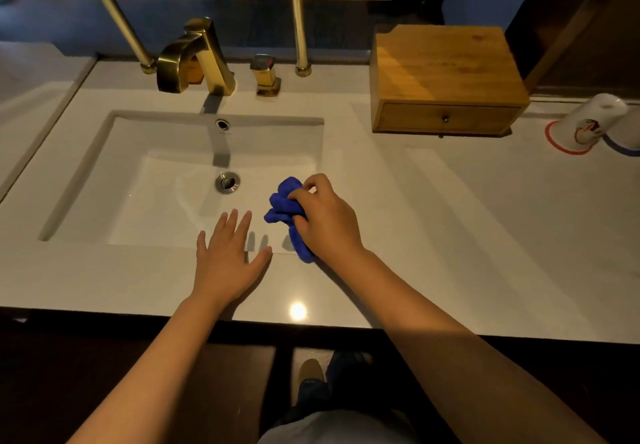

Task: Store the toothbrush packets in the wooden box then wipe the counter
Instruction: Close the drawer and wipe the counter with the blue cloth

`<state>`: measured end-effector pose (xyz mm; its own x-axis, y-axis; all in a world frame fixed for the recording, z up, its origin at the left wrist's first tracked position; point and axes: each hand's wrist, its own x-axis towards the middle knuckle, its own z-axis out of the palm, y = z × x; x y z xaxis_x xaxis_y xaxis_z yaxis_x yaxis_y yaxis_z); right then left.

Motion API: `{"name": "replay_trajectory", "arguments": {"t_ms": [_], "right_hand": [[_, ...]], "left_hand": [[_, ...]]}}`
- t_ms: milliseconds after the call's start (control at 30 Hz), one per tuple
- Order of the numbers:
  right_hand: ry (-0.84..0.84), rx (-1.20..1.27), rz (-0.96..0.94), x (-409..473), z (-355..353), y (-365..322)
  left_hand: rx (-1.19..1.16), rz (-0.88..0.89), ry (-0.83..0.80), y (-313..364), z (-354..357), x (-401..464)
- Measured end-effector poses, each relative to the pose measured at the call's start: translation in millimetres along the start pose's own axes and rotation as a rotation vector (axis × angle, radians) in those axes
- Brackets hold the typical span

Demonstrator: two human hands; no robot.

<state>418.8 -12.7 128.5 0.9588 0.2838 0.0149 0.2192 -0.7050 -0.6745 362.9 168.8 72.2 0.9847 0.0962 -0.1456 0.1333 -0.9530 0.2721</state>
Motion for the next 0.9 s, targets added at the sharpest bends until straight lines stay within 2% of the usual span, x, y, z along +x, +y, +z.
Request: {"name": "replay_trajectory", "arguments": {"t_ms": [133,333,567,733,900], "right_hand": [[0.175,-0.124,-0.042,-33,-39,10],[0.339,-0.170,0.107,-88,-94,30],[0.522,-0.172,0.284,-150,-123,50],[0.656,-0.158,0.358,-189,-159,71],[0.734,-0.181,0.410,-231,-208,108]], "left_hand": [[-0.101,0.059,0.035,36,0,-6],[-0.168,0.211,0.035,104,9,-10],[-0.117,0.357,-0.009,153,22,-17],[-0.085,0.354,-0.041,177,41,-27],[-0.037,0.325,0.017,183,56,-29]]}}
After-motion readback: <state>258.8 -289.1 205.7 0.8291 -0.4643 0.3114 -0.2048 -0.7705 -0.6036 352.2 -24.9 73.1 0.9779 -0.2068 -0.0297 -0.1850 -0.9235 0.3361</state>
